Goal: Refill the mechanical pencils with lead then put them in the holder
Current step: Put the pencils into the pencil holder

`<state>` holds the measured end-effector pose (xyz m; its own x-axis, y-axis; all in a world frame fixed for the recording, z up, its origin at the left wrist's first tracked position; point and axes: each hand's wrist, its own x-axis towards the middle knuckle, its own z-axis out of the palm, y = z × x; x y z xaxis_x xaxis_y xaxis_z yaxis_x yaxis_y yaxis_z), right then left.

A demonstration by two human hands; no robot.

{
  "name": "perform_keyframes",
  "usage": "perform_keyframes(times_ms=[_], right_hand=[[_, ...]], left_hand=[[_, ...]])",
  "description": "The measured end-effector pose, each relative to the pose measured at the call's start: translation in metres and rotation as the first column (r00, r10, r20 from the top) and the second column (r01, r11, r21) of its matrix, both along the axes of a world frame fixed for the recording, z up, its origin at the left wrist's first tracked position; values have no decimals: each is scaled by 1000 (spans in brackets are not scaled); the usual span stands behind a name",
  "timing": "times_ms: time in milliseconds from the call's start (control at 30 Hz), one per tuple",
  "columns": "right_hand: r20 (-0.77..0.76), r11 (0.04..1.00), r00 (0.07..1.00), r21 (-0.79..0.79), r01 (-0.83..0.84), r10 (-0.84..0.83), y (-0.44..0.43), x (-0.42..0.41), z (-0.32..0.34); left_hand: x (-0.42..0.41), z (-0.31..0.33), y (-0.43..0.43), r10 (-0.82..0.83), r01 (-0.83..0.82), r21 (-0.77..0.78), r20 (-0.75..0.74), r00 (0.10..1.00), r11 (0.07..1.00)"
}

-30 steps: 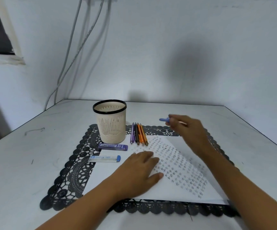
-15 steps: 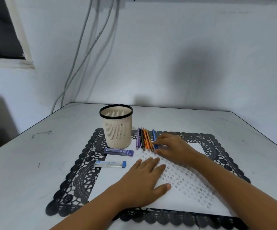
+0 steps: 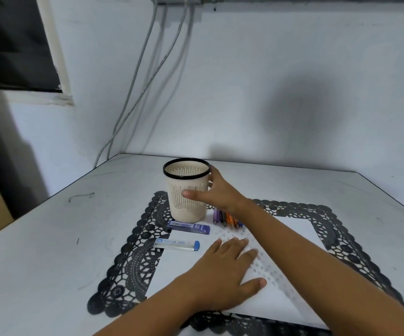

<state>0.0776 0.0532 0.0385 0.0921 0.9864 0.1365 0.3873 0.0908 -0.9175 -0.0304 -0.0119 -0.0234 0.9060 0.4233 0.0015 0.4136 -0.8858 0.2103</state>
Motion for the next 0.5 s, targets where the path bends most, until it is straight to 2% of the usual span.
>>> perform_keyframes(times_ms=[167, 367, 500], right_hand=[[-150, 995, 987, 75, 69, -58, 20, -17, -9], [-248, 982, 969, 183, 34, 13, 11, -13, 8], [-254, 966, 966, 258, 14, 54, -18, 12, 33]], left_hand=[[1, -4, 2, -6, 5, 22, 32, 999, 1000], [-1, -2, 1, -1, 1, -13, 21, 1000, 1000], [-2, 5, 0, 6, -6, -21, -18, 1000, 1000]])
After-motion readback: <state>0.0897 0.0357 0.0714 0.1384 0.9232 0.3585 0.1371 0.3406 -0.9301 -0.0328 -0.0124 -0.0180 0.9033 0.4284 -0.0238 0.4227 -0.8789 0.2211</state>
